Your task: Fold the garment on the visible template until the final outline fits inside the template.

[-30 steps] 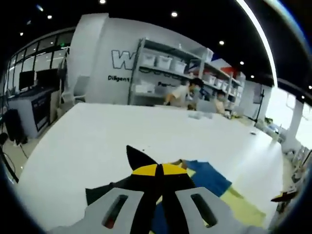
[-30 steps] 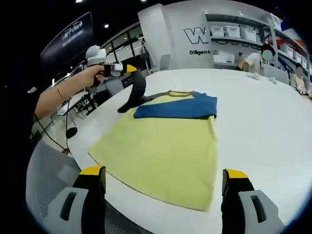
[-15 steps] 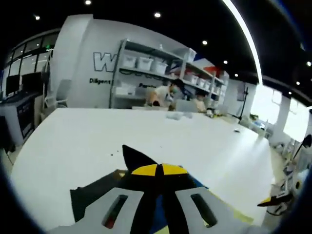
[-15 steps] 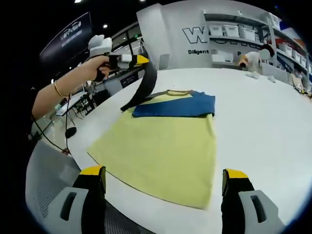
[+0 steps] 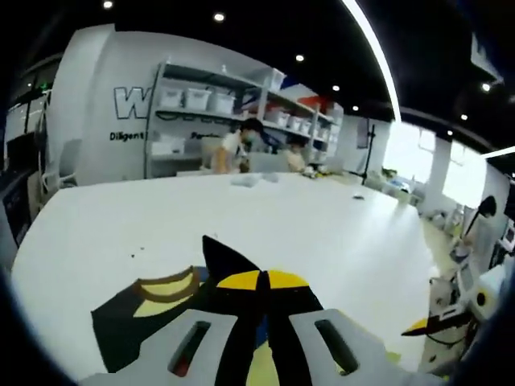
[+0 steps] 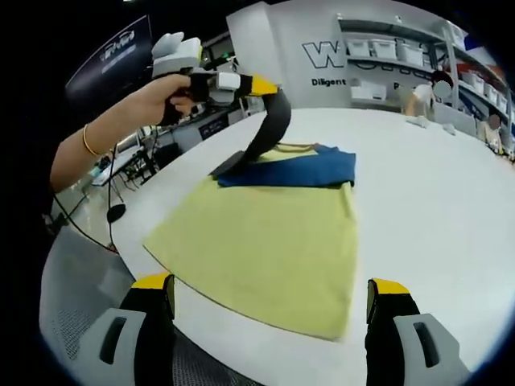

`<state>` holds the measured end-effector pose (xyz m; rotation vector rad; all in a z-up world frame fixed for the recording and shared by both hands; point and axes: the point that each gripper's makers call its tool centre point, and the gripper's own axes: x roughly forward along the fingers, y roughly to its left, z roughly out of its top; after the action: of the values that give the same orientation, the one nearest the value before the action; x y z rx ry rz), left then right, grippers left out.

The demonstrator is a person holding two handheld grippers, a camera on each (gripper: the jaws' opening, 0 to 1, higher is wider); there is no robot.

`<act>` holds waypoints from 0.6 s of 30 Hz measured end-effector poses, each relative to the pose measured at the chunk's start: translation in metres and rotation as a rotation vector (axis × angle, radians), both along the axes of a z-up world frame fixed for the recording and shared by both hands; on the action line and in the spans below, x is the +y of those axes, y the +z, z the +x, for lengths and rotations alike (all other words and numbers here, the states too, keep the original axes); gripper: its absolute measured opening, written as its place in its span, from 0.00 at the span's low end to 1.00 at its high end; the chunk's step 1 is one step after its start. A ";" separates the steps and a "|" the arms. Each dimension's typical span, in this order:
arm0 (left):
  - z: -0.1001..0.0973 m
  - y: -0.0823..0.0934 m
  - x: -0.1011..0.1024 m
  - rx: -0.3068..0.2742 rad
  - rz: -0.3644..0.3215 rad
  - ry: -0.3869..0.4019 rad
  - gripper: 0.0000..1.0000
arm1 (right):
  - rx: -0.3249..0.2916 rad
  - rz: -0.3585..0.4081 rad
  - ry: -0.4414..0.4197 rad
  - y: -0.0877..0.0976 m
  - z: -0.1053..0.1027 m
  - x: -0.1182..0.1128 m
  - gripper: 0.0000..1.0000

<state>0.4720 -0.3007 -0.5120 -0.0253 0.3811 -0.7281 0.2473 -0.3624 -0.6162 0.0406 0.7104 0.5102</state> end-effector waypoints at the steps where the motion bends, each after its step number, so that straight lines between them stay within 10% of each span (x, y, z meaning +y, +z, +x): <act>1: -0.003 -0.006 -0.004 0.005 0.014 -0.012 0.00 | 0.002 -0.003 0.003 -0.001 -0.001 -0.001 0.99; 18: -0.036 -0.090 -0.051 0.050 0.181 -0.138 0.00 | 0.026 -0.014 -0.015 -0.009 -0.010 -0.011 0.99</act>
<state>0.4356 -0.3512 -0.6018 0.1552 0.4986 -0.8281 0.2369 -0.3738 -0.6256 0.0391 0.7383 0.4912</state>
